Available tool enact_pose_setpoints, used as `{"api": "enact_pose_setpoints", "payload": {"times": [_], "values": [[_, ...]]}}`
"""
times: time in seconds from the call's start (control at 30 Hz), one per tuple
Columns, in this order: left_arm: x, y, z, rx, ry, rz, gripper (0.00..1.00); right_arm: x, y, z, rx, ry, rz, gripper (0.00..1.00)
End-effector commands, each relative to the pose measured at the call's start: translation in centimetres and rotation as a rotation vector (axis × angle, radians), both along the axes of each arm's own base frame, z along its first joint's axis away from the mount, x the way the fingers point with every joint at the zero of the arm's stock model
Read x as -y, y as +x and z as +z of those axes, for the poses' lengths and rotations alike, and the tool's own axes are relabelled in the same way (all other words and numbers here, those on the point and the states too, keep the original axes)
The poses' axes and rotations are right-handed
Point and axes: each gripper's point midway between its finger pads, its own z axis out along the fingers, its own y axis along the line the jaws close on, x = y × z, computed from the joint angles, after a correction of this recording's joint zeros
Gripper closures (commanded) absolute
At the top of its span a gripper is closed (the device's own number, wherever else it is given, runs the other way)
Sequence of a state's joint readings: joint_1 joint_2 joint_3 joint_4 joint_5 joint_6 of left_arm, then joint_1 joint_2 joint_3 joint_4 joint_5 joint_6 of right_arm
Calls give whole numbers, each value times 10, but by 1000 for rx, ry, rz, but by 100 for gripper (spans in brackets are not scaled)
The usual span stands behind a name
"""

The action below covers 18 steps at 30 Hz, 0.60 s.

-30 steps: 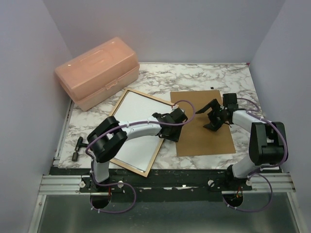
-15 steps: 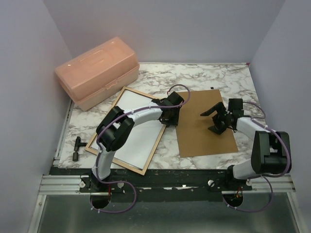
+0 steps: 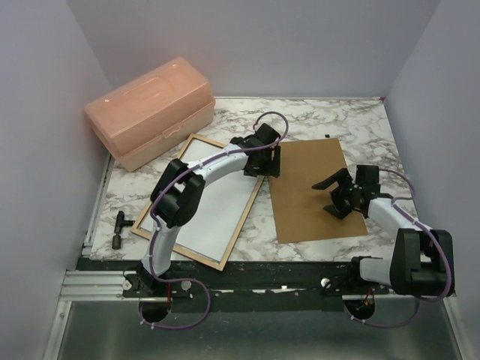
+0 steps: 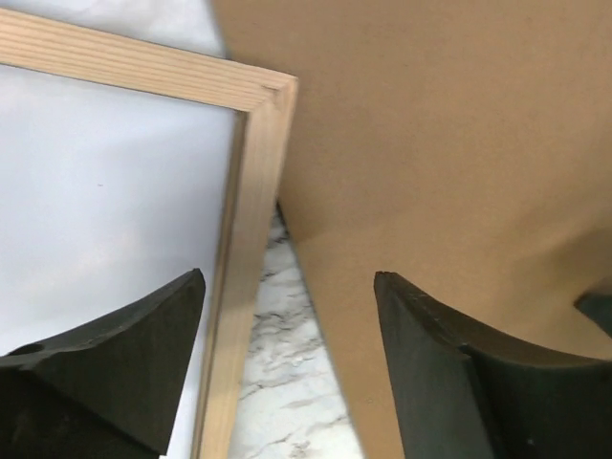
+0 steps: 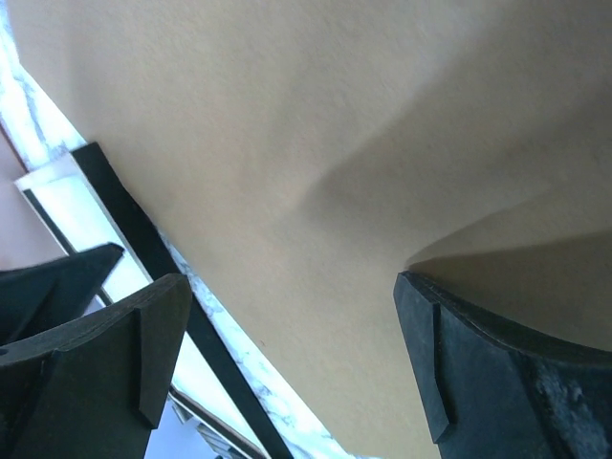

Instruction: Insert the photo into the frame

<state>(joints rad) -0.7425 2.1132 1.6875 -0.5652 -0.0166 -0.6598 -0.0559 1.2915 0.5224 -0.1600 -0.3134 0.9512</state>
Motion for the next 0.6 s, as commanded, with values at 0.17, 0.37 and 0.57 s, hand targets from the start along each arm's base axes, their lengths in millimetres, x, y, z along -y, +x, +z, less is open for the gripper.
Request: {"api": "enact_pose_setpoints", "payload": {"times": [0.17, 0.37, 0.57], "values": [[-1, -47, -3, -114, -216, -49, 17, 42, -42, 4, -158, -256, -46, 0], [-1, -74, 19, -99, -301, -41, 15, 69, -21, 25, -147, -383, -104, 0], [4, -91, 28, -101, -307, -75, 14, 101, -14, 22, -195, -444, -187, 0]]}}
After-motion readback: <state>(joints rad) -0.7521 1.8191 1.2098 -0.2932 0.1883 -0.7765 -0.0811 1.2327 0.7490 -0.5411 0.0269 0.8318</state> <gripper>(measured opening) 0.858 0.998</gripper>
